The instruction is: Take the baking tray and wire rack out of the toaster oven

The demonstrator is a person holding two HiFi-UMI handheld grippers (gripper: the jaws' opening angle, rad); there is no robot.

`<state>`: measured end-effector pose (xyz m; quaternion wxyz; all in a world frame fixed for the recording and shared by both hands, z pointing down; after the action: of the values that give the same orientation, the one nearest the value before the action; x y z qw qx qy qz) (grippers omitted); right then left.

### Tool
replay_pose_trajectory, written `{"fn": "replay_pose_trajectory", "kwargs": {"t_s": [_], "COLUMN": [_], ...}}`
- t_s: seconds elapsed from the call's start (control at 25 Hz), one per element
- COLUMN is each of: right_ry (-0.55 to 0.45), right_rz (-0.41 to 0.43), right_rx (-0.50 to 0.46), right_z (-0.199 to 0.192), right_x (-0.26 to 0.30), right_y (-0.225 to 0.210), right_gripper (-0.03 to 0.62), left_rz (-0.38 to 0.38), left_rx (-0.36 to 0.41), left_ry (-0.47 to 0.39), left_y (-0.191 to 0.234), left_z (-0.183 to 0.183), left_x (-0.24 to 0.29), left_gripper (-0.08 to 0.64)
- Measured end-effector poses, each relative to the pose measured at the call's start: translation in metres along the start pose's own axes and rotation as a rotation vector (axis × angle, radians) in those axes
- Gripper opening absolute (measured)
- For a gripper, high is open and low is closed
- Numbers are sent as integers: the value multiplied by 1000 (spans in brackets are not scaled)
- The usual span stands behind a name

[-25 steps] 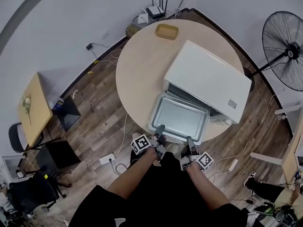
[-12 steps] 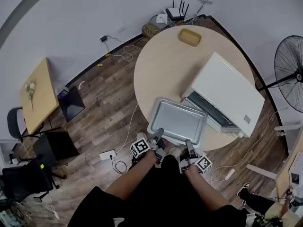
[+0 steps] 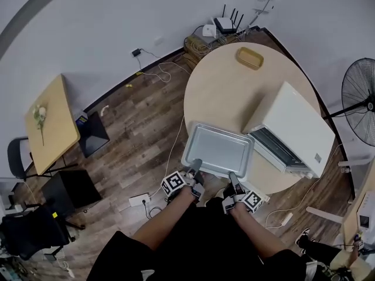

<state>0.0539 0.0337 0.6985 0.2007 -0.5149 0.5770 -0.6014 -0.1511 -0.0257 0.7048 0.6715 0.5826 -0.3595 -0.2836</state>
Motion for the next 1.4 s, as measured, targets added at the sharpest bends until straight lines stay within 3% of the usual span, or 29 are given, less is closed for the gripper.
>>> {"fn": "replay_pose_trajectory", "kwargs": {"t_s": [0.32, 0.48, 0.68, 0.84, 1.0, 1.4], "right_ry": [-7, -6, -41, -62, -73, -129], "right_rz": [24, 45, 73, 46, 56, -11], "right_rx": [-38, -58, -18, -36, 30, 126], "right_z": [-29, -22, -7, -3, 4, 48], "right_x": [59, 78, 102, 124, 146, 193], "right_y": [38, 59, 75, 70, 68, 54], "right_gripper": [94, 94, 94, 94, 95, 97], "left_rz": [2, -20, -37, -24, 13, 102], "left_rx": [9, 12, 23, 45, 75, 129], "left_ry": [-28, -30, -32, -22, -10, 65], "left_y": [-13, -23, -34, -35, -29, -19], "left_z": [75, 93, 112, 130, 143, 160], "left_x": [-3, 6, 33, 52, 78, 154], "left_gripper": [78, 79, 80, 80, 80, 87]}}
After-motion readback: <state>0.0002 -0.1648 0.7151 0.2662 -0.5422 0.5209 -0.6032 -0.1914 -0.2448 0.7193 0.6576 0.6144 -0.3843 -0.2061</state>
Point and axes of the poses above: the fingertips, and each gripper's own axes: x forward along the fingers, y to its left, z out of its top, the point moved 3 cm from there along -x, backward along the fingers, and after that the axes turned 4 degrees about -z, right-handed, at the moved point
